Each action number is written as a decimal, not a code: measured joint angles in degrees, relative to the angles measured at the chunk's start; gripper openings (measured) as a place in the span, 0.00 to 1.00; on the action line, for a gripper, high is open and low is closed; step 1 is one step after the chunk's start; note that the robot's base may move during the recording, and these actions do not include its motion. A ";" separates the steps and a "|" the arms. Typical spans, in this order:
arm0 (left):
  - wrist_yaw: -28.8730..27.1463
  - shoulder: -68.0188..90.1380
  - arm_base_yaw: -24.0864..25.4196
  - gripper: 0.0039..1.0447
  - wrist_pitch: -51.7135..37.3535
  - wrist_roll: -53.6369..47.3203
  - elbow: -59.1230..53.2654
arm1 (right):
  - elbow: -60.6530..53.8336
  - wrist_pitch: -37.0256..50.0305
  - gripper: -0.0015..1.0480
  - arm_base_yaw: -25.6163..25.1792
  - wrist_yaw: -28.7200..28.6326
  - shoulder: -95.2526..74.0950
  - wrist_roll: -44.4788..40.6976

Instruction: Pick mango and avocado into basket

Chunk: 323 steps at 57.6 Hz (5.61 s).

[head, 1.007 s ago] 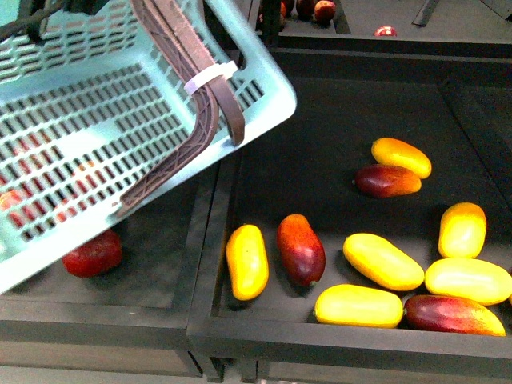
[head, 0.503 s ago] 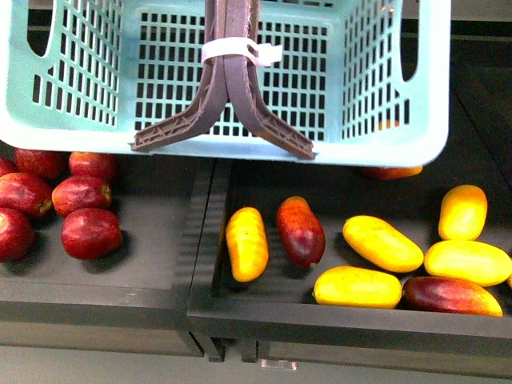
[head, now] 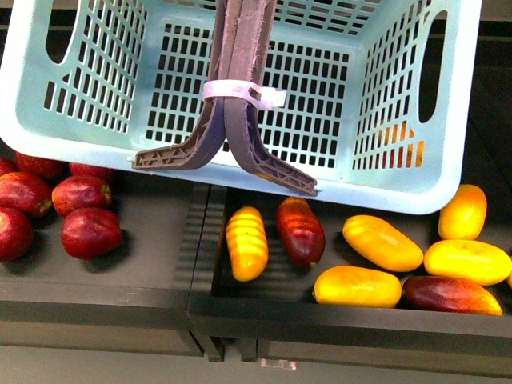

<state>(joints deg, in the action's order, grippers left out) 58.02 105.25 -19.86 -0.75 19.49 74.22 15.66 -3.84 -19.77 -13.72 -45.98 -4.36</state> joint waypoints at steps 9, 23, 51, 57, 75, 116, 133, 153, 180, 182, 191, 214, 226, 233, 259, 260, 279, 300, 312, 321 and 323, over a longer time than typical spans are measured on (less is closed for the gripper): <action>0.02 0.00 -0.02 0.14 0.00 -0.33 0.00 | 7.74 12.57 0.92 -0.20 3.08 -24.02 -6.64; 0.50 0.00 -0.20 0.14 0.00 -0.31 0.00 | 20.90 14.93 0.92 5.03 7.98 -56.43 -16.35; 0.13 0.00 -0.17 0.14 0.00 -0.35 0.00 | 48.85 11.15 0.92 12.72 18.88 -86.58 -1.03; 0.22 0.00 -0.20 0.14 0.00 -0.33 0.00 | 52.63 10.29 0.92 13.42 20.35 -89.81 0.98; 0.22 0.00 -0.24 0.14 0.00 -0.35 0.00 | 64.02 6.88 0.92 13.84 22.80 -98.84 5.03; 0.09 0.00 -0.22 0.14 0.00 -0.33 0.00 | 70.77 5.20 0.65 12.98 22.60 -105.04 7.41; 0.24 0.00 -0.24 0.14 0.00 -0.33 0.00 | 56.06 13.66 0.62 8.00 21.20 -87.34 8.04; 0.15 0.00 -0.24 0.14 0.00 -0.33 0.00 | 44.85 16.22 0.62 6.75 6.99 -58.93 15.52; 0.09 0.00 -0.24 0.14 0.00 -0.35 0.00 | 38.45 11.89 0.62 22.21 -8.44 -32.09 29.22; 0.11 0.00 -0.24 0.14 0.00 -0.35 0.00 | 37.64 11.61 0.62 24.13 -7.10 -31.67 29.18; 0.15 0.00 -0.24 0.14 0.00 -0.35 0.00 | 34.71 10.58 0.62 29.59 -3.32 -31.76 27.91; 0.09 0.00 -0.24 0.14 0.00 -0.33 0.00 | 33.14 12.11 0.91 30.97 -1.05 -31.87 25.99; -0.46 0.02 -0.22 0.14 0.04 -0.02 -0.11 | 33.22 15.39 0.92 27.39 1.97 -31.89 24.30; -0.52 0.02 -0.17 0.14 0.04 -0.35 -0.11 | 32.15 21.44 0.92 22.67 7.23 -29.97 18.95; 0.09 0.02 -0.24 0.14 0.04 0.02 -0.11 | 4.00 15.67 0.92 11.63 8.83 4.92 5.95; 0.09 0.02 -0.24 0.14 0.04 0.02 -0.11 | 2.67 14.60 0.92 11.61 9.42 7.23 5.46; -0.11 0.02 -0.20 0.14 0.04 0.04 -0.11 | -0.63 12.76 0.92 11.56 10.14 14.67 2.12; 0.83 0.02 -1.05 0.14 0.04 -0.07 -0.11 | -0.66 12.76 0.92 11.50 10.56 14.88 1.90; 0.07 0.02 -0.79 0.14 0.04 0.07 -0.11 | -0.66 12.76 0.92 11.50 10.54 14.82 1.90; -0.87 0.02 -0.17 0.14 0.04 -0.04 -0.11 | -0.66 12.76 0.92 11.50 10.54 14.82 1.88; -0.92 0.02 -0.15 0.14 0.04 -0.13 -0.11 | -0.66 12.76 0.92 11.50 10.49 14.82 1.88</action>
<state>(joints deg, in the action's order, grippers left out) 57.10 105.27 -20.01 -0.71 19.35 74.11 15.00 8.93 -8.27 -3.22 -31.16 -2.48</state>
